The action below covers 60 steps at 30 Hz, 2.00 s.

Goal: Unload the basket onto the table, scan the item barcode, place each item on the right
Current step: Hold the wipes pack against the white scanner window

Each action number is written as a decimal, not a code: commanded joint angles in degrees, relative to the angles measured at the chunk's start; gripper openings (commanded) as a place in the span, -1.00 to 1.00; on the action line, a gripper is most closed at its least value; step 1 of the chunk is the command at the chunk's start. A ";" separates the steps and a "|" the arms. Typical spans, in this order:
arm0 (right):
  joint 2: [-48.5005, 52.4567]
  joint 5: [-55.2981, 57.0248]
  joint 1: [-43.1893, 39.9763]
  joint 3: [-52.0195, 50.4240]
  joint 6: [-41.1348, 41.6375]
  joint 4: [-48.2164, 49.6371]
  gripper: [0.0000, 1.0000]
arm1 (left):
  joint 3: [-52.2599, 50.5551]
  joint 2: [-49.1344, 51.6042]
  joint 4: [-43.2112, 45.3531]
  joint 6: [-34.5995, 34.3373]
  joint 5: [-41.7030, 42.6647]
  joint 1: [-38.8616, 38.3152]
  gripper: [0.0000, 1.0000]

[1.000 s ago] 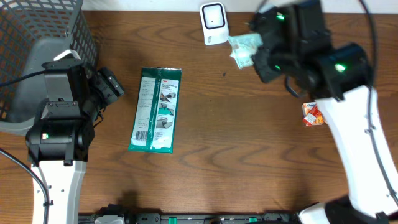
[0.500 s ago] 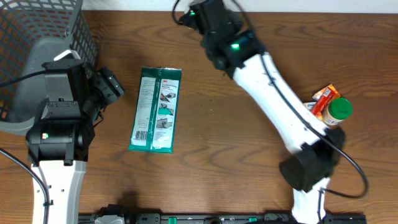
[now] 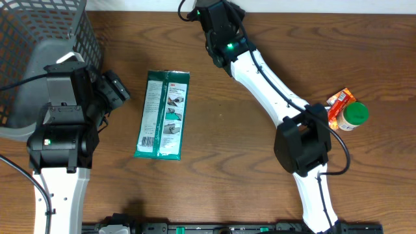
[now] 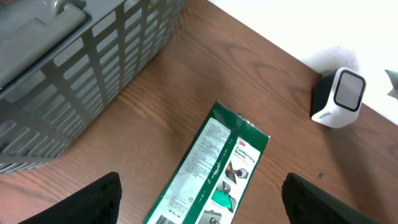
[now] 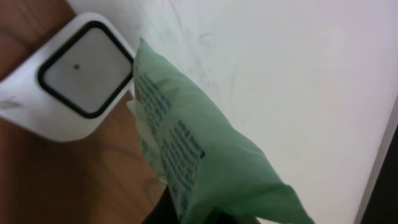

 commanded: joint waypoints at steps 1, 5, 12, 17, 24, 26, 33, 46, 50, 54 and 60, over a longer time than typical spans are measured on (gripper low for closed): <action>2.29 2.16 -0.74 1.31 -9.90 4.31 -0.98 | 0.00 0.11 -0.04 0.13 -0.52 0.22 0.67; 5.31 3.80 -1.22 1.31 -16.06 10.40 -0.98 | 0.00 0.11 -0.04 0.13 -0.55 0.22 0.67; 10.03 4.68 -1.57 1.31 -16.57 10.97 -0.98 | 0.00 0.11 -0.04 0.13 -0.55 0.22 0.67; 12.72 6.58 -1.40 1.31 -16.61 9.53 -0.98 | 0.00 0.11 -0.04 0.11 -0.55 0.22 0.67; 12.98 6.36 0.00 1.29 -16.59 7.04 -0.98 | 0.00 0.11 -0.04 0.13 -0.55 0.22 0.67; 12.98 5.70 0.46 1.29 -16.57 6.67 -0.98 | 0.00 0.11 -0.04 0.13 -0.55 0.22 0.67; 12.98 2.64 1.51 1.27 -16.55 1.73 -0.98 | 0.00 0.11 -0.04 0.13 -0.55 0.22 0.67; 12.98 2.60 1.40 1.27 -15.43 1.57 -0.98 | 0.00 0.11 -0.04 0.13 -0.55 0.22 0.67; 12.90 3.34 1.38 1.29 -14.86 2.60 -0.98 | 0.00 0.11 -0.04 0.13 -0.52 0.22 0.67; 10.56 4.94 1.40 1.29 -13.33 3.65 -0.98 | 0.00 0.11 -0.04 0.13 -0.52 0.22 0.67; 2.43 3.96 1.40 1.29 -5.09 -2.36 -0.98 | 0.00 0.11 -0.04 0.13 -0.52 0.22 0.67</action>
